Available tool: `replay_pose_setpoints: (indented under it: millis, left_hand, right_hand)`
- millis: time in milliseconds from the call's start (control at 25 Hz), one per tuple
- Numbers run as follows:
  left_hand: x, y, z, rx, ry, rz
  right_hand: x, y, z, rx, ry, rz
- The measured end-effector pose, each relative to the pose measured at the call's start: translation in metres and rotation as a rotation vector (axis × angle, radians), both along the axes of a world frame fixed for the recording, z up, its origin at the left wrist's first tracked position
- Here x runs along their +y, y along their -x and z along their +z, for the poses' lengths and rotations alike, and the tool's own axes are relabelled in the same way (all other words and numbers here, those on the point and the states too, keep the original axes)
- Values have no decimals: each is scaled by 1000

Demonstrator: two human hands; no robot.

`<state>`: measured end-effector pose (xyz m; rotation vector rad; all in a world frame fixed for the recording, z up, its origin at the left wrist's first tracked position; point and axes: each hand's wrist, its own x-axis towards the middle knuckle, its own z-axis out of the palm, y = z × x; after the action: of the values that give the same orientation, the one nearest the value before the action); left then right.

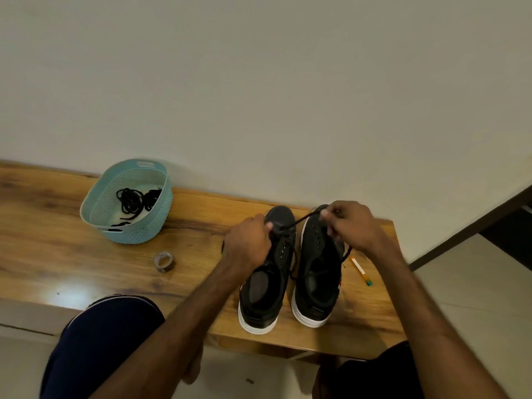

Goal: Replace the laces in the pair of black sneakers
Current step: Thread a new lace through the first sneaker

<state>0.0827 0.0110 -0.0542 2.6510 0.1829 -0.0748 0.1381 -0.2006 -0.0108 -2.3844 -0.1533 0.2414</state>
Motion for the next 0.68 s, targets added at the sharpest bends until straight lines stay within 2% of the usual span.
replay_pose_setpoints:
  millis: [80, 200, 320, 400, 520, 680]
  left_hand:
    - [2, -19, 1, -24, -49, -149]
    - [3, -39, 4, 165, -230, -348]
    - [6, -48, 6, 214, -284, -347]
    - [11, -52, 7, 201, -272, -324]
    - [10, -51, 6, 216, -276, -390]
    - [3, -46, 5, 156, -264, -353]
  right_hand:
    - [14, -8, -12, 21, 102, 91]
    - [30, -18, -28, -64, 239, 104]
    - [30, -27, -33, -226, 270, -125]
    - [30, -27, -35, -249, 280, -216]
    - [34, -21, -42, -116, 501, -67]
    - [47, -18, -42, -102, 432, 328]
